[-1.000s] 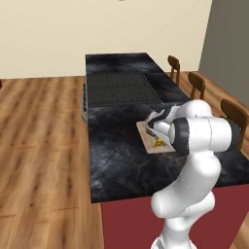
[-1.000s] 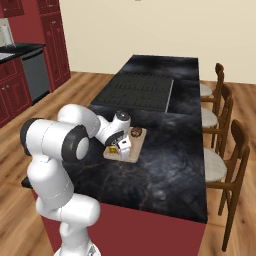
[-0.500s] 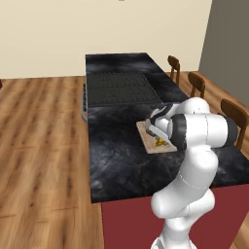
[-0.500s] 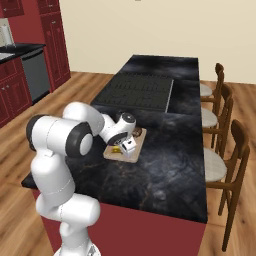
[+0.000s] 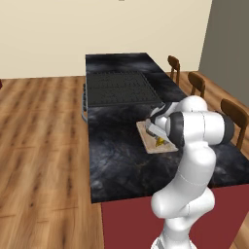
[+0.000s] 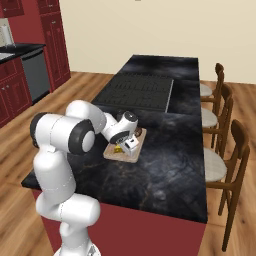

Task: Retrieve the reheated potato from the microwave, then place the potato, cheese, and condiment on the cutting board.

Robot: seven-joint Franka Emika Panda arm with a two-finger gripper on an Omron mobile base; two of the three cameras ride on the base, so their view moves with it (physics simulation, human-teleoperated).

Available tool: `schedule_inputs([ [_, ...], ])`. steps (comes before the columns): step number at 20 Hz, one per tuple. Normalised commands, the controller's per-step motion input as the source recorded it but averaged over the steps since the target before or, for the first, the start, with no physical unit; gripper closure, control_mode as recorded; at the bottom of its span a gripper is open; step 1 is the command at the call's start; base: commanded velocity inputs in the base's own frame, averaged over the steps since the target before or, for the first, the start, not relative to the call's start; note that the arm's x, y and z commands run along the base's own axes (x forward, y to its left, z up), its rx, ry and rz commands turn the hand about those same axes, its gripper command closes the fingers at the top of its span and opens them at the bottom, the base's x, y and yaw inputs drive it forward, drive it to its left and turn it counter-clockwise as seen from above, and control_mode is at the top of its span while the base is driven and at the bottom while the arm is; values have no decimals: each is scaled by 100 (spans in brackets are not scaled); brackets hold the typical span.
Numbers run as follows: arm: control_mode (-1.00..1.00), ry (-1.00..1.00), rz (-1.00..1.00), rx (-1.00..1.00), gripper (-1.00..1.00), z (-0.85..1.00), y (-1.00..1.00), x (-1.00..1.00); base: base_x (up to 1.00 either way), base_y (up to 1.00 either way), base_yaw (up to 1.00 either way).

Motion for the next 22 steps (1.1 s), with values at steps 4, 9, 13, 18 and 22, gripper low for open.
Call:
schedule_inputs([
  [4,-100,0,7,-4,100,-7,0,5,0,0,0],
  [9,-100,0,2,-3,100,-8,0,6,0,0,0],
  [13,-100,0,0,-1,100,-10,0,9,0,0,0],
  [18,-100,0,0,-1,-100,-11,-5,4,0,0,0],
  [22,-100,0,0,-1,-100,-14,-3,0,0,0,0],
])
